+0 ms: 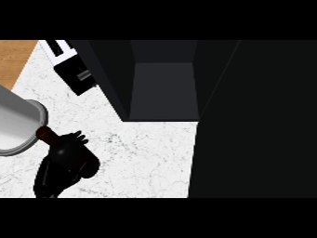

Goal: Pick up the wine, place it into the cabinet and close the cabinet

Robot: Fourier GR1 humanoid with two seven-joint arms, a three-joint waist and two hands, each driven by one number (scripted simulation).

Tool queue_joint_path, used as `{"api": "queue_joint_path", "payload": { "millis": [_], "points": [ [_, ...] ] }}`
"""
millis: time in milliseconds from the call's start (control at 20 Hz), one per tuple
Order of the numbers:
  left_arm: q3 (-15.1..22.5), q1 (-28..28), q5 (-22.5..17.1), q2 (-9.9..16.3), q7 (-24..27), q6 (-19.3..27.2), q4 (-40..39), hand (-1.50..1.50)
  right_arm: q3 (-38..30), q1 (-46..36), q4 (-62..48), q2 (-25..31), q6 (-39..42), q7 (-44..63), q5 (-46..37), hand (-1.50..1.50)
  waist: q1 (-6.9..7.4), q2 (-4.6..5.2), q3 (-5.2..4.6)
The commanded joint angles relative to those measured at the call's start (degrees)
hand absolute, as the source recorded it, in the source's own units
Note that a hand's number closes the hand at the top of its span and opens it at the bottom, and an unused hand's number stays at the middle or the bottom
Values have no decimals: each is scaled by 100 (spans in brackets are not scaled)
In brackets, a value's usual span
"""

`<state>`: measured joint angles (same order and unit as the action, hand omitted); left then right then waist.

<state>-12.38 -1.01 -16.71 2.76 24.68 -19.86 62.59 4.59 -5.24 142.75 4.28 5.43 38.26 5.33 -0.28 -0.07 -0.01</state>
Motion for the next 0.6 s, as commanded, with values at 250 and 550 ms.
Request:
{"api": "queue_joint_path", "payload": {
  "millis": [250,550],
  "points": [
    [306,178,540,227,702,-310,-513,150,-289,201,569,6,58,126,656,-150,-11,4,1],
    [119,123,482,639,281,-61,281,150,-213,-313,476,52,-77,433,373,-150,35,-4,1]
  ]
}}
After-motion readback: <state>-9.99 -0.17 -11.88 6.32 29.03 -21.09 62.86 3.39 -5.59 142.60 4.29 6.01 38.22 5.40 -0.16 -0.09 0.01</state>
